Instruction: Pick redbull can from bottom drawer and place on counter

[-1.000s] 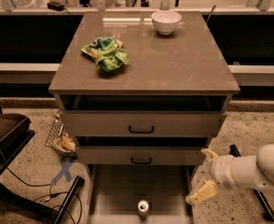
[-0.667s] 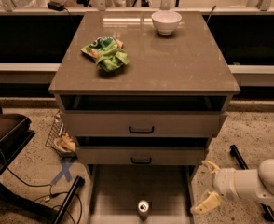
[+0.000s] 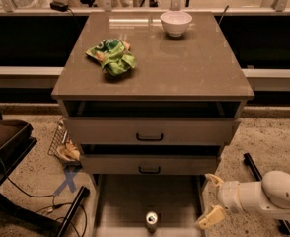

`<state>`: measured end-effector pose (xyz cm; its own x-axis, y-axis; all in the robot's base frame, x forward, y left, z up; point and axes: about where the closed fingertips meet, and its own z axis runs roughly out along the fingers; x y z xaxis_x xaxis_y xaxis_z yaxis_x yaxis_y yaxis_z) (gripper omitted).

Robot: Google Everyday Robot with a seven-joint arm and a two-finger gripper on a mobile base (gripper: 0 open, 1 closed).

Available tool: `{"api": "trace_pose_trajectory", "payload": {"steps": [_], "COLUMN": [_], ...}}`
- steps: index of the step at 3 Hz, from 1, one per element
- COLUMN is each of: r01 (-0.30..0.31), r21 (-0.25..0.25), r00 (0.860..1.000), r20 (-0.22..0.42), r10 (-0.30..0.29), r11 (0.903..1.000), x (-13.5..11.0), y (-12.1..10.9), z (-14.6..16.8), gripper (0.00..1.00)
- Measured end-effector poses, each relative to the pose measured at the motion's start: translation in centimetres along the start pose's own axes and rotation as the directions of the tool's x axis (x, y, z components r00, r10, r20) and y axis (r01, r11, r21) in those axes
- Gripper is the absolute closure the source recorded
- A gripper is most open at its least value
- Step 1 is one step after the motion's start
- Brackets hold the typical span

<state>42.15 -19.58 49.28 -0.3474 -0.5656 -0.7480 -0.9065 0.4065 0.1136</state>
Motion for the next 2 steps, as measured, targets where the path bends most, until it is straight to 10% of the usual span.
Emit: {"api": "trace_pose_trajectory", "payload": {"steps": [2], "r01": [0.037], "r21": [-0.092], "r00": [0.989], "r20": [0.146], "r10": [-0.023], "r11": [0.9951], "x": [2.5], "y": [1.4], "z": [8.2], "gripper": [0.00]}}
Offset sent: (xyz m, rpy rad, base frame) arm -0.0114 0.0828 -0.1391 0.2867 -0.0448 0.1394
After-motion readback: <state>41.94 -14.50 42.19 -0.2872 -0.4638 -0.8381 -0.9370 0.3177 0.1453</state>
